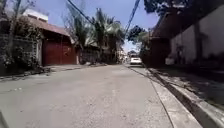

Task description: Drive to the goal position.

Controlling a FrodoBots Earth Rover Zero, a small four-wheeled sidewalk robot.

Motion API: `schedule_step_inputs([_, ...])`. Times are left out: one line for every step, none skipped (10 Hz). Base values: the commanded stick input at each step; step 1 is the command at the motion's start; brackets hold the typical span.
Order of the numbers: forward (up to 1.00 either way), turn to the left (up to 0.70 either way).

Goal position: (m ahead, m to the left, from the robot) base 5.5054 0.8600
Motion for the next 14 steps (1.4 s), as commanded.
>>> schedule_step_inputs([1.0,-0.06])
schedule_step_inputs([1.0,-0.28])
schedule_step_inputs([1.0,-0.19])
schedule_step_inputs([1.0,-0.1])
schedule_step_inputs([1.0,-0.05])
schedule_step_inputs([1.0,-0.02])
schedule_step_inputs([1.0,-0.01])
schedule_step_inputs([0.99,0.01])
schedule_step_inputs([0.94,0.09])
schedule_step_inputs([0.9,0.17])
schedule_step_inputs([0.85,0.24])
schedule_step_inputs([0.8,0.32])
schedule_step_inputs([0.8,0.0])
schedule_step_inputs([0.77,0.01])
